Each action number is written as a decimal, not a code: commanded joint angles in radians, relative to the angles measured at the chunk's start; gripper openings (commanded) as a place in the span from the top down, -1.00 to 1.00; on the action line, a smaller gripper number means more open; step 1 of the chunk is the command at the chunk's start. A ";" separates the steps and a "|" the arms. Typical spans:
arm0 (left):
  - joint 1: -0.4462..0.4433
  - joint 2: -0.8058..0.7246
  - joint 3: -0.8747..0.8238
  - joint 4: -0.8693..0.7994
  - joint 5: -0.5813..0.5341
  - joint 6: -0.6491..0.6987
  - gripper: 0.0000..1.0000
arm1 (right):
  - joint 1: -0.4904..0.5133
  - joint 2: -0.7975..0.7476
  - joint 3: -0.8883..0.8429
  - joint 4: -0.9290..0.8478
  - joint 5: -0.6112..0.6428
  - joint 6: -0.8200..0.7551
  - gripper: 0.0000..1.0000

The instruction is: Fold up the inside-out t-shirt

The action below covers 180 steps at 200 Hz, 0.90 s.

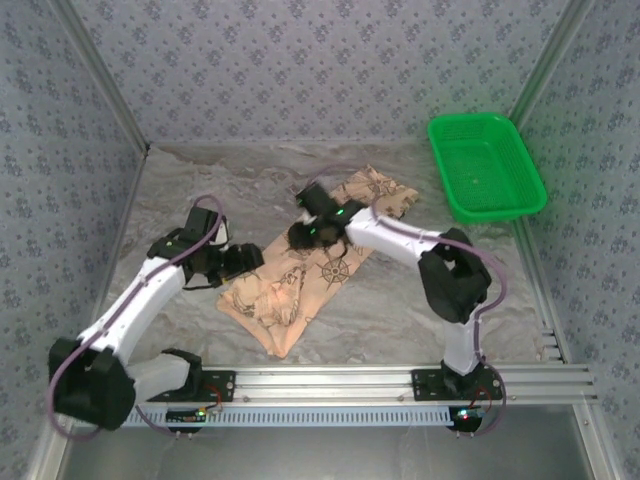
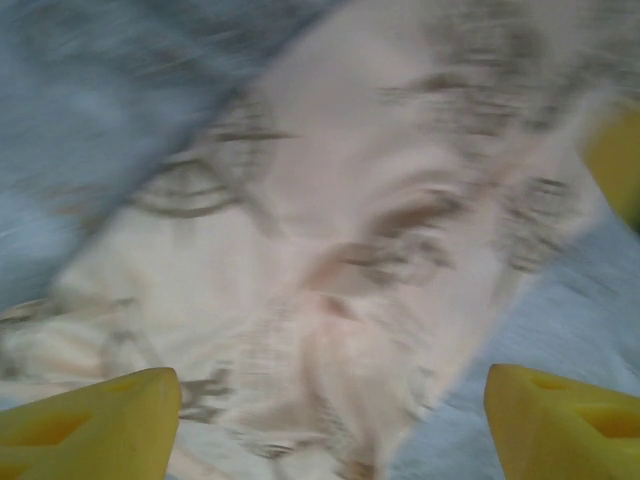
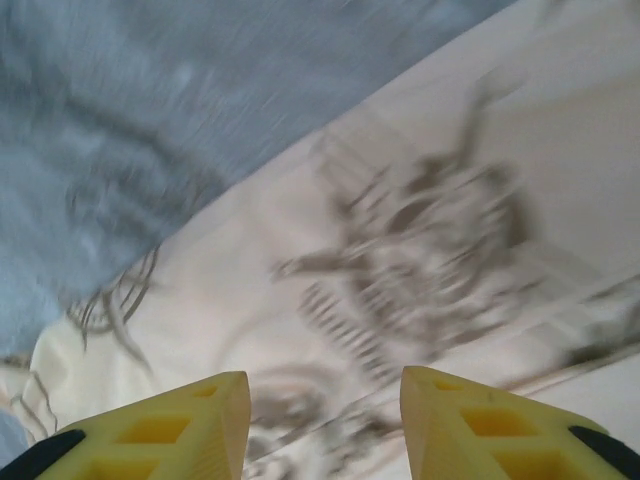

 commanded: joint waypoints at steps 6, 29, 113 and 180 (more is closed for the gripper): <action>0.074 0.139 -0.021 -0.006 -0.013 -0.010 -0.33 | 0.126 0.071 0.055 -0.124 0.266 0.046 0.01; 0.074 0.214 -0.025 0.066 0.001 -0.030 -0.09 | 0.195 0.120 0.093 -0.168 0.306 0.047 -0.02; 0.097 0.353 -0.070 0.121 -0.070 -0.009 0.32 | 0.265 0.208 0.165 -0.222 0.362 0.030 0.52; 0.104 0.371 -0.114 0.112 -0.049 0.014 0.37 | 0.186 -0.045 -0.140 -0.116 0.265 -0.038 1.00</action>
